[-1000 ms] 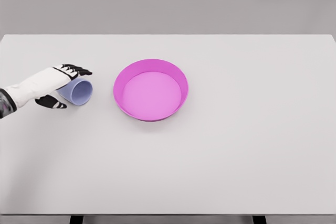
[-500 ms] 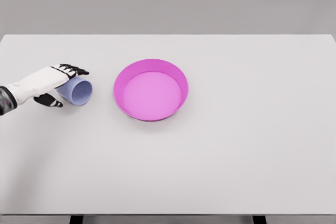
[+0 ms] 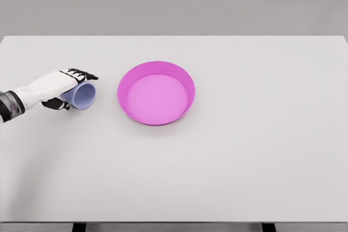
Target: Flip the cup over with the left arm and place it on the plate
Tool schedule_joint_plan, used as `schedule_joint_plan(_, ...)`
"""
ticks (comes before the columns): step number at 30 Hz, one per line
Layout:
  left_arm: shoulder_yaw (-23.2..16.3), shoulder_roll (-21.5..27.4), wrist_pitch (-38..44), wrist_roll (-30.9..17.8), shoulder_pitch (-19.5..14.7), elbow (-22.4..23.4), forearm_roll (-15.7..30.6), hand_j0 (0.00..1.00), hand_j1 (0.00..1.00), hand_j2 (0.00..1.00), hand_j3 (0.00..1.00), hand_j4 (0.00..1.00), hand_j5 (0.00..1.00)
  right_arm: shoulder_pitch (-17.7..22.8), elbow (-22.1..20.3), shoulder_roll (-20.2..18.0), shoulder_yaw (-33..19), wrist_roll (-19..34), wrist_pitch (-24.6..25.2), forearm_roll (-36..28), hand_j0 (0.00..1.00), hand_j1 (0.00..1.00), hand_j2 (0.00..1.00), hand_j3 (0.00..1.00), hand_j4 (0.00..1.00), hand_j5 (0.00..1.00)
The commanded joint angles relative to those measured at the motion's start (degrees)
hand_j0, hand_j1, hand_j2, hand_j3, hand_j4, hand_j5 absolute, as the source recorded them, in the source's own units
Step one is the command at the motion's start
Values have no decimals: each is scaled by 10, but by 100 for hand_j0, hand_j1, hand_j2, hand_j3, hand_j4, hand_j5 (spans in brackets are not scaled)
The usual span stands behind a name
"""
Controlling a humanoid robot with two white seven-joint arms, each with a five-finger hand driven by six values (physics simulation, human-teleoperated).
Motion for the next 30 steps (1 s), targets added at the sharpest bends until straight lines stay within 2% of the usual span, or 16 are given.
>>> schedule_joint_plan(1,-1,2,1,0,0,0,7,94,94,94,94,94,94,0,0,0,0,0,1,0,100,100,100,100,100,100)
schedule_joint_plan(17,-1,6,1,1,1,0,8,78,78,78,78,78,78,0,0,0,1,0,0,0,100,100,100,100,100,100)
schedule_joint_plan(21,0,5,1,2,0,0,16,78,78,78,78,78,78,0,0,0,1,0,0,0,100,100,100,100,100,100)
schedule_joint_plan(25,-3,2,1,2,1,0,57,78,78,78,78,78,78,0,0,0,0,0,0,0,100,100,100,100,100,100)
schedule_joint_plan(30,-26,2,1,2,2,4,118,78,78,78,78,78,78,0,0,0,1,0,0,0,100,100,100,100,100,100)
